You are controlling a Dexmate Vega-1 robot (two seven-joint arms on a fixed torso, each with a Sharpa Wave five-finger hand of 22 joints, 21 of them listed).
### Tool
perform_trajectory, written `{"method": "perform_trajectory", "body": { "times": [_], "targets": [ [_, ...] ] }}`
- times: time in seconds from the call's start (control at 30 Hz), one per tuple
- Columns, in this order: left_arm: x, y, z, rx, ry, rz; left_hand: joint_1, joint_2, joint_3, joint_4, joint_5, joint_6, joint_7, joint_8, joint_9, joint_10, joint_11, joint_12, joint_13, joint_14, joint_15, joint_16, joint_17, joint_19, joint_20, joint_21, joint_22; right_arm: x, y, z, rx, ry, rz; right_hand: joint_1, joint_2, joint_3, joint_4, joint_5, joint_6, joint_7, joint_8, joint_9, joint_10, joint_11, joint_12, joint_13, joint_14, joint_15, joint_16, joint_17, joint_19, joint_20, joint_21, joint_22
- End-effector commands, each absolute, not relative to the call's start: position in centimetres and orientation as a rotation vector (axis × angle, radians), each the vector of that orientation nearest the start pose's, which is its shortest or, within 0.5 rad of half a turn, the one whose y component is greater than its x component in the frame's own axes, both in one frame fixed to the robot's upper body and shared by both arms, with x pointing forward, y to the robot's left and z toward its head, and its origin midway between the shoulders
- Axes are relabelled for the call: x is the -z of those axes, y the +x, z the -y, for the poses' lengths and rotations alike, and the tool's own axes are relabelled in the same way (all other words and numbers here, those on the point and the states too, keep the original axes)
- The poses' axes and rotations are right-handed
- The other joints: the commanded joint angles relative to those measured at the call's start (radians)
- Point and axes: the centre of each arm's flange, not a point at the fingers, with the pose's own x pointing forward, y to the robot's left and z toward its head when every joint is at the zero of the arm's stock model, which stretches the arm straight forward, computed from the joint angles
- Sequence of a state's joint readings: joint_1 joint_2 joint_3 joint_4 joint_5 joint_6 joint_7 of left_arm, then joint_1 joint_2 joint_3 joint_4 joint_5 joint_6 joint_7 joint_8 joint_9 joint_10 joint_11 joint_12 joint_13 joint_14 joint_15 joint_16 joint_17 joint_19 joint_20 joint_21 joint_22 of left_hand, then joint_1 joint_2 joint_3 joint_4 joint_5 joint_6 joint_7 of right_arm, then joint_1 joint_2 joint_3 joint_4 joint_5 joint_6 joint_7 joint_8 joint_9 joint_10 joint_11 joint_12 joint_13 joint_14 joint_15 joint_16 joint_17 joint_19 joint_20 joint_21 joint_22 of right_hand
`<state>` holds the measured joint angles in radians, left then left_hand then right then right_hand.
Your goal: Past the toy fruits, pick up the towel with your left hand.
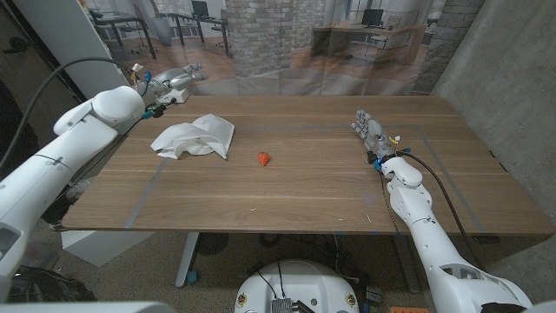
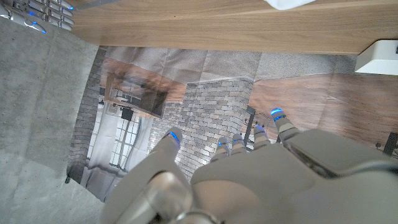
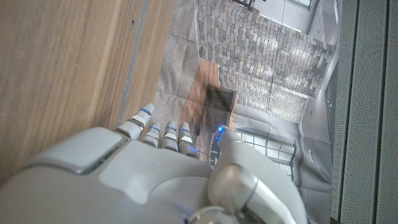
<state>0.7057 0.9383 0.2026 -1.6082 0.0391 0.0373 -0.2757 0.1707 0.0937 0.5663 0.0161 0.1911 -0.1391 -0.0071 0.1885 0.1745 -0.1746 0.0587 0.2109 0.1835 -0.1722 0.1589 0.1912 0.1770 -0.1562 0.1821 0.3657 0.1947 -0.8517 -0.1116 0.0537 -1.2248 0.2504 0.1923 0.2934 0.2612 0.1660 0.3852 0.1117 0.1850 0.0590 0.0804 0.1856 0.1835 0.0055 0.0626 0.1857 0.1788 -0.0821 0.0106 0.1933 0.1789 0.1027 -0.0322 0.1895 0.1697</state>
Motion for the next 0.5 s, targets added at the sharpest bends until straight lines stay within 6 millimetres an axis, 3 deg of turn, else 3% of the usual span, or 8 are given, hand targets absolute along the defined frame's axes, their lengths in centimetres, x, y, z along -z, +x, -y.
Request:
{"method": "perform_trajectory", "body": {
  "times": [0.03,0.37,0.5],
  "targets": [
    [-17.5,56.7,-40.1,0.016,1.154,0.483,0.017,-0.007,0.0,-0.015,-0.004,0.002,0.004,0.005,0.005,-0.009,0.009,0.001,0.005,-0.037,-0.004,-0.005,0.002,-0.003,0.001,-0.005,0.003,3.3,66.8,27.9,-0.213,0.089,0.599,0.006,0.008,0.002,-0.007,0.004,0.004,0.003,0.007,0.005,0.002,0.004,0.006,0.006,-0.001,0.005,0.001,0.003,0.007,-0.012,0.006,0.003],
    [-18.3,56.4,-40.0,0.01,1.233,0.432,0.034,-0.026,-0.003,-0.04,-0.006,0.003,0.007,0.005,0.004,-0.007,0.011,0.001,0.005,-0.04,-0.005,-0.005,0.002,-0.002,-0.001,-0.009,0.002,3.5,66.8,28.0,-0.214,0.092,0.596,0.006,0.007,0.001,-0.008,0.004,0.003,0.004,0.007,0.005,0.003,0.004,0.006,0.006,-0.001,0.005,0.001,0.003,0.007,-0.011,0.006,0.003],
    [-18.7,56.4,-39.9,0.005,1.273,0.413,0.047,-0.04,-0.006,-0.059,-0.007,0.003,0.002,0.006,0.004,-0.007,0.001,0.0,0.006,-0.04,-0.011,-0.005,0.002,-0.001,-0.007,-0.011,0.002,3.5,66.9,28.0,-0.214,0.093,0.595,0.005,0.007,0.001,-0.008,0.004,0.004,0.004,0.007,0.005,0.003,0.004,0.006,0.006,-0.001,0.005,0.001,0.003,0.007,-0.011,0.006,0.003]
  ]
}}
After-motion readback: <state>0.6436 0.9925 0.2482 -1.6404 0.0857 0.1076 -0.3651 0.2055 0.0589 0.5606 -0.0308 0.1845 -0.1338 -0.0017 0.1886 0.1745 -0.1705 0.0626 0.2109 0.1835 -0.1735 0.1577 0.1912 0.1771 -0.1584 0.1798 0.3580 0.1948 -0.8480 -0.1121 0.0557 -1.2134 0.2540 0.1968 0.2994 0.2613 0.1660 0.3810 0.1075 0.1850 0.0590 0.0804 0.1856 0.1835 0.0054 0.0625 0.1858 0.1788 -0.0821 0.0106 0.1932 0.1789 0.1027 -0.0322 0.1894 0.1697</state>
